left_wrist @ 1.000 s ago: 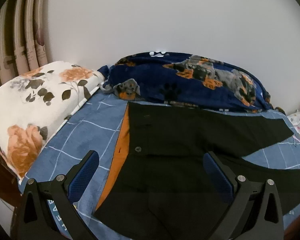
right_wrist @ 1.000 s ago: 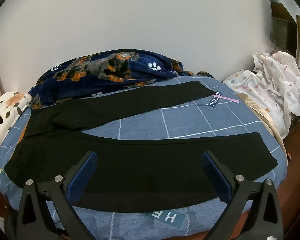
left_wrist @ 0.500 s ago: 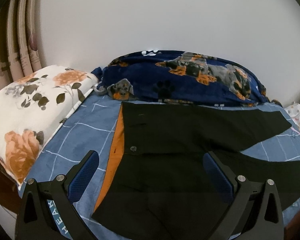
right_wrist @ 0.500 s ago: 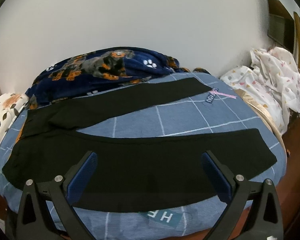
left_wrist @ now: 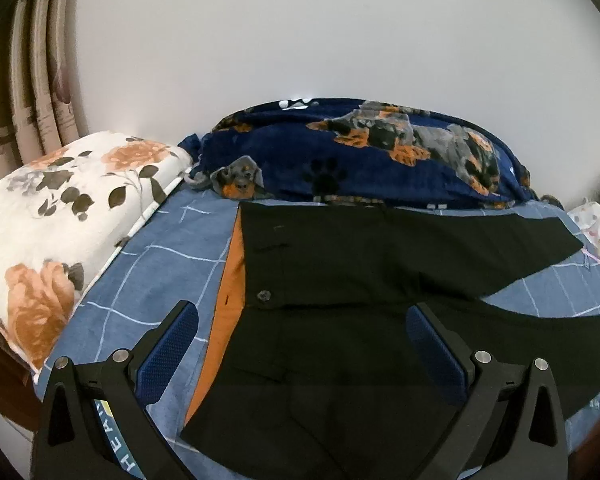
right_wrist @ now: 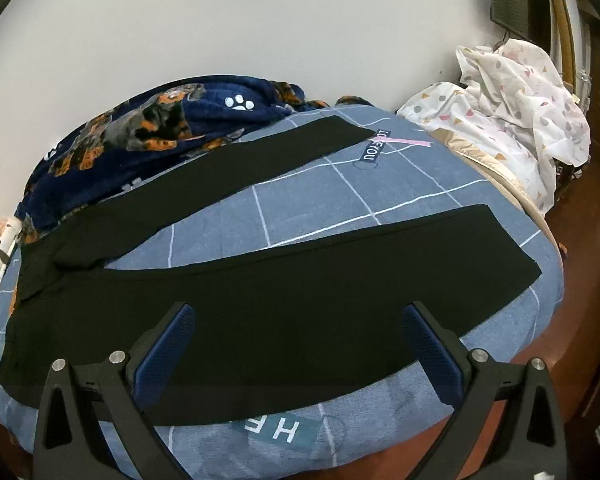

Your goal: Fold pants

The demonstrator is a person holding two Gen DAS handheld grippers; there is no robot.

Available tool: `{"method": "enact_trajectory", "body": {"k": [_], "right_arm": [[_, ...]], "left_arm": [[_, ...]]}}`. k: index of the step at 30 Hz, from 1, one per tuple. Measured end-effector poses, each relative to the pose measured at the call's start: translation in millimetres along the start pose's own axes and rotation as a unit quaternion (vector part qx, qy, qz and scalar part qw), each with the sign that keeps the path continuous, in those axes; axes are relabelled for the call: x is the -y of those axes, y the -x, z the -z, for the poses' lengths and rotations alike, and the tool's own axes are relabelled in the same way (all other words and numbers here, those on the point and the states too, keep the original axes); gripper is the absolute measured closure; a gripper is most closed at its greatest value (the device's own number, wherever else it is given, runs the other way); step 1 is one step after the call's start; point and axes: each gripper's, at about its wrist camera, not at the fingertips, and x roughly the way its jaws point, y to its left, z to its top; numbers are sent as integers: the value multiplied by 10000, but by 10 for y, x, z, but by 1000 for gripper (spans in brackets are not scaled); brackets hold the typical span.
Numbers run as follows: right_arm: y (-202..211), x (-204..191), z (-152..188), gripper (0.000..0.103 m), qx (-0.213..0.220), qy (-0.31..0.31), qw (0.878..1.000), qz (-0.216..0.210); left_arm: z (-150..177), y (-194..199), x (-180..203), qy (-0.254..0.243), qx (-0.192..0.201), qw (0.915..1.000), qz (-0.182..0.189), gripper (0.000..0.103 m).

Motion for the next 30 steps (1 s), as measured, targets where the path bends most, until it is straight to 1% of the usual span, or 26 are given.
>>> {"method": "enact_trajectory", "body": {"k": [14, 19, 22, 25, 30], "right_arm": [[-30, 34, 2, 0, -11, -5, 10000, 58], [-38, 26, -4, 0, -18, 34, 9999, 96], [-43, -6, -8, 0, -16, 99, 9998, 146], [-30, -59, -13, 0, 7, 176, 9997, 181], [30, -182, -32, 0, 120, 383, 9990, 212]], "left_arm": [[18, -14, 26, 6, 26, 10000, 13, 0], [27, -6, 28, 27, 174, 9998, 18, 0], [27, 1, 11, 65, 250, 9997, 27, 0], [21, -9, -6, 102, 185, 9997, 100, 0], [29, -27, -10, 36, 170, 9998, 58, 0]]}}
